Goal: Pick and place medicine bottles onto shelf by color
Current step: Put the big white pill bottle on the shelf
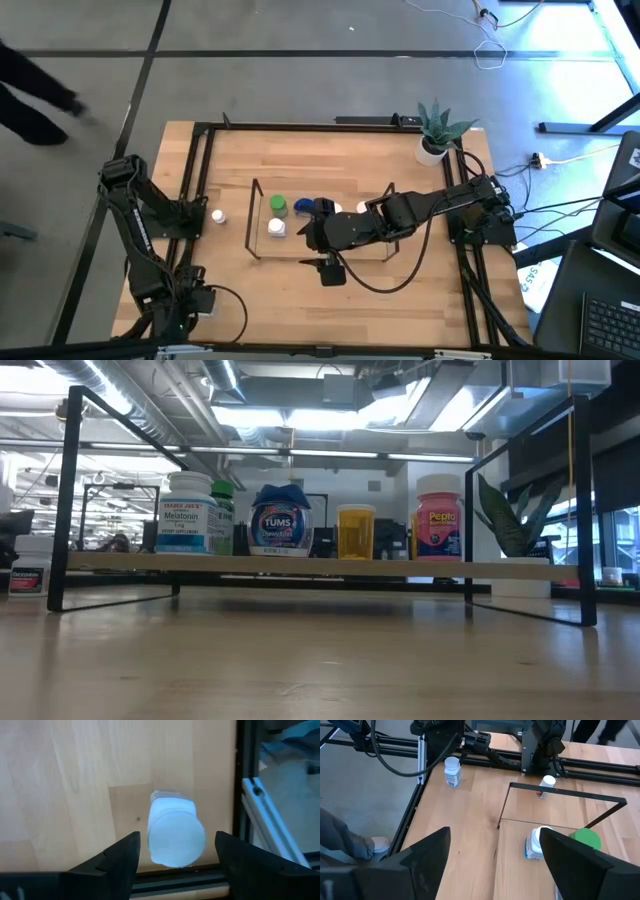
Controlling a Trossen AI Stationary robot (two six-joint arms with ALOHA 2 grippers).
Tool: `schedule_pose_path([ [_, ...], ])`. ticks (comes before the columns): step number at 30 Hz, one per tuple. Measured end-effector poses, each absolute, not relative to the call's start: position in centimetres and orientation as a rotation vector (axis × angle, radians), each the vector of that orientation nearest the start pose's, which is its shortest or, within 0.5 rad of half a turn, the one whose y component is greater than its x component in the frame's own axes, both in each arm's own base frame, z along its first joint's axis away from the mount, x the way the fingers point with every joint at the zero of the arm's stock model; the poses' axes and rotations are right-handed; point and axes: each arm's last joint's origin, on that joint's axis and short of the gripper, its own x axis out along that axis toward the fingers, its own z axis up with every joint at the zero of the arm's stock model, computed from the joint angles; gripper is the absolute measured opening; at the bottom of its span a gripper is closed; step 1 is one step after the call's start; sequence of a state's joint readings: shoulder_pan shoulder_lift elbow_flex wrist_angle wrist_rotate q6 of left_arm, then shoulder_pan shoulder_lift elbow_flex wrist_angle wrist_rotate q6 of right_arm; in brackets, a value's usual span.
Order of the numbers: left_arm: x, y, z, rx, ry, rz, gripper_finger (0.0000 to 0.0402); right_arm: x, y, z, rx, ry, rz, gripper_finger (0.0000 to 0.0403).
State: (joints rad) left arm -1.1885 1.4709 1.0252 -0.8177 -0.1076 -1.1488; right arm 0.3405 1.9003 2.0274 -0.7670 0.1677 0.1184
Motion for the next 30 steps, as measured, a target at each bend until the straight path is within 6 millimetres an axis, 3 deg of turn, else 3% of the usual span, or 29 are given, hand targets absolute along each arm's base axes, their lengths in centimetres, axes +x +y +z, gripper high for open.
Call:
schedule_pose_path([
  [7, 10.57, -25.39, 21.17, -0.136, 1.363, -0.173, 0.0251, 39.57, 13.51, 38.64, -0.044, 0.628, 0.129, 0.0307],
  [18, 10.93, -25.33, 21.06, -0.165, 1.36, -0.142, 0.0248, 39.61, 13.36, 38.64, -0.055, 0.621, 0.077, 0.0307],
  [30, 10.92, -25.34, 21.07, -0.166, 1.36, -0.142, 0.017, 39.62, 13.37, 38.62, -0.028, 0.623, 0.071, 0.0307],
])
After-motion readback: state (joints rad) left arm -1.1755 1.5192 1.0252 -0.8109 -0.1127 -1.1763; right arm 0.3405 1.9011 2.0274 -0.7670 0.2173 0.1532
